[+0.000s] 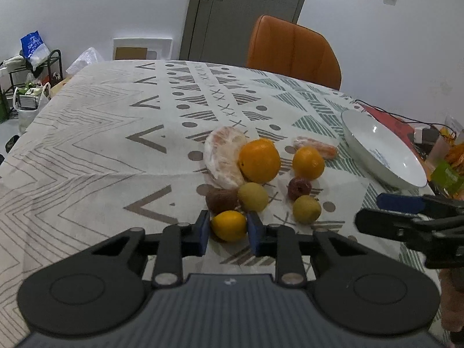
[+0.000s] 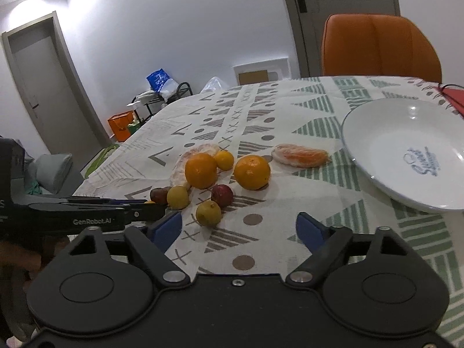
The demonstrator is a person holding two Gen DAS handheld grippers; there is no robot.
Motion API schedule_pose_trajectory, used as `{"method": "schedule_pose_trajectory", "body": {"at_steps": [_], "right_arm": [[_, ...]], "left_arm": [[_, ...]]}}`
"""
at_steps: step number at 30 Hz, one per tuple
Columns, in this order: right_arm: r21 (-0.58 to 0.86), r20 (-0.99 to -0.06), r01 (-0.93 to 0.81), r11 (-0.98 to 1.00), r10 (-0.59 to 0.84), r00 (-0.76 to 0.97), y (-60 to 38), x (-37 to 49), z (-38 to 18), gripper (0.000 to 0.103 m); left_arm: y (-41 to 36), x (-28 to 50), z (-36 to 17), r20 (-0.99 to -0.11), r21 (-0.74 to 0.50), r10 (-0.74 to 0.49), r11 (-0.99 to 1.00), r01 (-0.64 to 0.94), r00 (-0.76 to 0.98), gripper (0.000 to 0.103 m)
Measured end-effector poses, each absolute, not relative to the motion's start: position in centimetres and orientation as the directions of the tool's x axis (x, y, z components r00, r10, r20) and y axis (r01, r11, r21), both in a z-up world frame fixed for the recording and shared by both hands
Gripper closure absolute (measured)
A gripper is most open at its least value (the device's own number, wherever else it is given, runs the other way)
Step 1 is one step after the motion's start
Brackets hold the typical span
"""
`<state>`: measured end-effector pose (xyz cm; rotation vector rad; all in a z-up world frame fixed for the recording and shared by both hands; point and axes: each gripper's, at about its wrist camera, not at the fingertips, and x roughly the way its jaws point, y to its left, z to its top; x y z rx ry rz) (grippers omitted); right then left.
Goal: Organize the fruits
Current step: 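Lower the left tool onto the small yellow fruit and close it, then grasp the olive-green fruit with the right tool while the left tool holds the yellow fruit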
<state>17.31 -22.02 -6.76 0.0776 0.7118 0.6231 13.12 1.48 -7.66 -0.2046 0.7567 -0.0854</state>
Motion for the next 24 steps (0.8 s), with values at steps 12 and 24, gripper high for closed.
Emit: {"method": "schedule_pose_trajectory", "body": {"at_steps": [12,24], "right_arm": [[0.278,-0.598,-0.540,0.794,0.583,0.549,-19.4,18.4,-7.7,0.032],[0.233,-0.625,-0.551,0.801,0.558,0.546,-16.5,18.9,-8.3,0.038]], "left_arm": [[4.3,11.6,-7.0,-0.660,-0.220,-0.097,0.973,-0.069,0.745,0.077],[7.0,10.1,-7.2,-0.646,-0.247,-0.077,0.962,-0.113,0.759,0.077]]}}
